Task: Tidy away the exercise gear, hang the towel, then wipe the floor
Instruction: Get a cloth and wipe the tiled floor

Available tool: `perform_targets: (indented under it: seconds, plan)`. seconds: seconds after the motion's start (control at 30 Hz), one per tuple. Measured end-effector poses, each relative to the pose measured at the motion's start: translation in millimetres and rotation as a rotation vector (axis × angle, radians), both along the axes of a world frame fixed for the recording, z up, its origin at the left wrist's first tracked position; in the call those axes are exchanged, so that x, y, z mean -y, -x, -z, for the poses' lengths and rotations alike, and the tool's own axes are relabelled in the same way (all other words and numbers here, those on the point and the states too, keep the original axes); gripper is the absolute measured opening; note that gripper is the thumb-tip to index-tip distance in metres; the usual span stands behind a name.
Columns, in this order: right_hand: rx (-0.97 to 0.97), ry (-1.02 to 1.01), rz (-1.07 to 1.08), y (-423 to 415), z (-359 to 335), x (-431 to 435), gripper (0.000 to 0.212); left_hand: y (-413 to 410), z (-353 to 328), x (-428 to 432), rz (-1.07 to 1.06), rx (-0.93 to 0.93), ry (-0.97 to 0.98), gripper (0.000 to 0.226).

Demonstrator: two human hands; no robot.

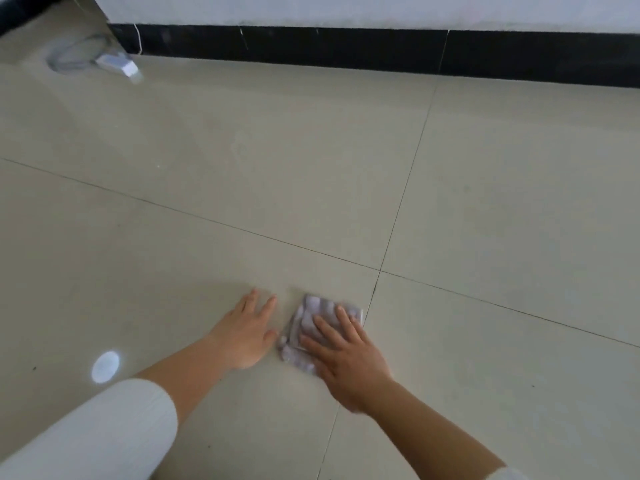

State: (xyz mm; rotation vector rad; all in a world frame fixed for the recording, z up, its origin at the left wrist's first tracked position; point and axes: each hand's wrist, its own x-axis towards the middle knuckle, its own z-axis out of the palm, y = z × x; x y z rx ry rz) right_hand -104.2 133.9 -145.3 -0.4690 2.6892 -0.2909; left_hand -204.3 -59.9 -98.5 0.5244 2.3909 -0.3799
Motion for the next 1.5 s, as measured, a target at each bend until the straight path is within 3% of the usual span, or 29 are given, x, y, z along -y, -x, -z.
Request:
perform_targets:
  seconds: [0.13, 0.3, 0.43, 0.53, 0.67, 0.73, 0.87, 0.97, 1.07, 1.1, 1.2, 1.3, 1.37, 1.5]
  plan:
    - [-0.132, -0.046, -0.048, 9, 14, -45, 0.047, 15, -9, 24, -0.008, 0.023, -0.016, 0.066]
    - [-0.154, -0.131, 0.455, 56, 5, -78, 0.057, 23, -10, 83, -0.050, 0.005, -0.003, 0.069]
    - [0.051, -0.111, 0.782, 90, -6, -55, 0.055, 24, 4, 110, -0.060, -0.025, 0.009, 0.090]
    - [0.112, -0.114, 0.742, 109, -5, -22, 0.056, 42, 11, 119, 0.001, -0.032, -0.056, 0.110]
    - [0.054, -0.205, 0.372, 113, 9, 25, 0.074, 68, 18, 124, 0.000, -0.055, -0.181, 0.119]
    - [0.045, -0.200, 0.271, 107, 5, 47, 0.077, 82, 21, 125, 0.024, -0.065, -0.211, 0.113]
    - [-0.038, -0.205, 0.105, 97, -12, 52, 0.060, 105, 23, 126, 0.057, -0.083, -0.240, 0.102]
    - [0.041, -0.281, 0.213, 99, -18, 34, 0.058, 121, 24, 129, 0.032, -0.112, -0.274, 0.084]
    - [0.076, -0.312, 0.462, 103, -14, 6, 0.087, 138, 28, 134, 0.013, -0.139, -0.311, 0.087]
    - [0.107, -0.333, 0.558, 107, -13, -4, 0.088, 146, 30, 137, 0.018, -0.147, -0.313, 0.088]
    - [0.194, -0.316, 0.810, 140, -15, -22, 0.066, 180, 36, 148, 0.019, -0.178, -0.316, 0.083]
    - [0.257, -0.211, 1.012, 192, -18, -11, 0.062, 214, 37, 154, -0.063, -0.199, -0.363, 0.083]
    - [0.243, -0.196, 0.997, 225, -16, 14, 0.060, 233, 42, 155, -0.110, -0.213, -0.395, 0.081]
    - [0.096, -0.127, 0.736, 261, -7, 91, 0.055, 263, 63, 142, -0.145, -0.327, -0.483, 0.069]
